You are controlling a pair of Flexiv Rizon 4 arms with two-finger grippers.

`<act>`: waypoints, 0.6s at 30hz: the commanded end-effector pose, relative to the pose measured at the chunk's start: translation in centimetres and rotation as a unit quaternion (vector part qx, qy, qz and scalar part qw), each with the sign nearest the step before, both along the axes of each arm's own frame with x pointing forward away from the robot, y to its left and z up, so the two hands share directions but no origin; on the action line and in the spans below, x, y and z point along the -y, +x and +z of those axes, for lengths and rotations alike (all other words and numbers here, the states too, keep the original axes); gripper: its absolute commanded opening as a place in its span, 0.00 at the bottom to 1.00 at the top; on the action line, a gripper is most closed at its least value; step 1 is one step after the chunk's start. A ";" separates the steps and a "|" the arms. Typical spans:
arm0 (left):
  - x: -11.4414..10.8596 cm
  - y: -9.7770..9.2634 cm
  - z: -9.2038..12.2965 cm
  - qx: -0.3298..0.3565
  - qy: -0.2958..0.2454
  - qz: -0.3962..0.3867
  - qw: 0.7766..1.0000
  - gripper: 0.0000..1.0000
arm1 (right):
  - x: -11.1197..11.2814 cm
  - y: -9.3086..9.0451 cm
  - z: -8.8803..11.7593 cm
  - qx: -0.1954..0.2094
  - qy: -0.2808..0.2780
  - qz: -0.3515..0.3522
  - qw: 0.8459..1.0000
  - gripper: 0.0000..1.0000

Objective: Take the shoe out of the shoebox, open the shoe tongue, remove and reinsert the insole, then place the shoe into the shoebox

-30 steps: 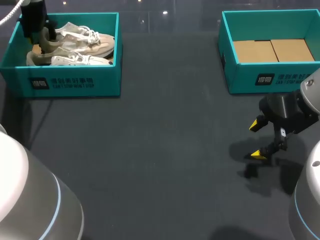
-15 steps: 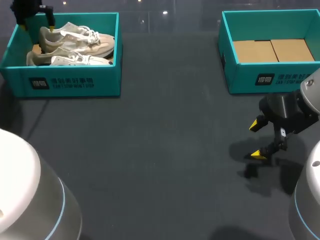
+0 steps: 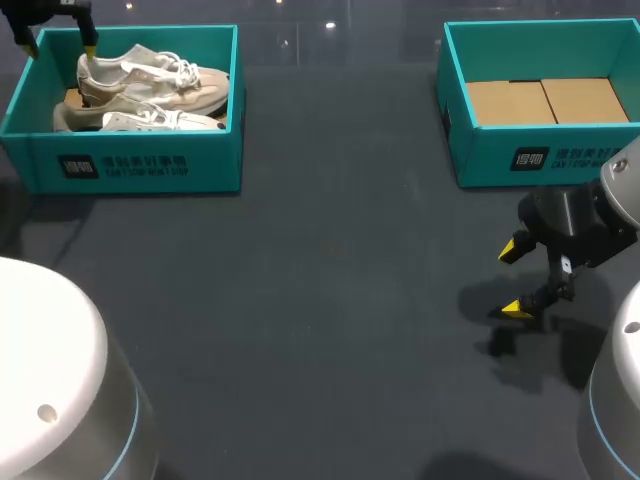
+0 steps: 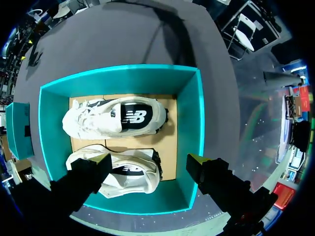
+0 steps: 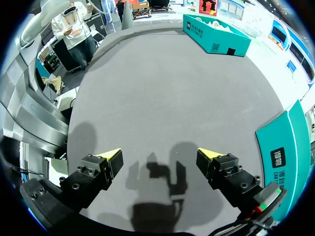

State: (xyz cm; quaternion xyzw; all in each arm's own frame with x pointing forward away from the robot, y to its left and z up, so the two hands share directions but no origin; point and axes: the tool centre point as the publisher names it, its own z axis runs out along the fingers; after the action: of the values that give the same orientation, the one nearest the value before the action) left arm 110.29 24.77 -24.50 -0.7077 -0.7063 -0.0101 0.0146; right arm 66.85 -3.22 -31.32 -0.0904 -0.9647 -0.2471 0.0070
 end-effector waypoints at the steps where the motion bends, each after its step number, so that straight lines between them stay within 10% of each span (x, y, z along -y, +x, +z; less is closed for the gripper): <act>1: -0.3 -5.2 0.5 0.039 -0.005 0.004 0.999 1.00 | 0.0 -0.2 0.0 0.001 -0.002 -0.001 1.000 1.00; 18: -0.6 -5.4 -0.4 0.051 -0.003 0.007 0.999 1.00 | 0.0 -0.2 0.0 0.001 -0.002 -0.001 1.000 1.00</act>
State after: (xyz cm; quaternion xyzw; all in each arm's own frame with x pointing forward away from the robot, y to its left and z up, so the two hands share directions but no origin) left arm 104.71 25.55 -23.98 -0.7017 -0.7116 -0.0330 -0.0125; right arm 66.85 -3.22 -31.32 -0.0904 -0.9647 -0.2471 0.0070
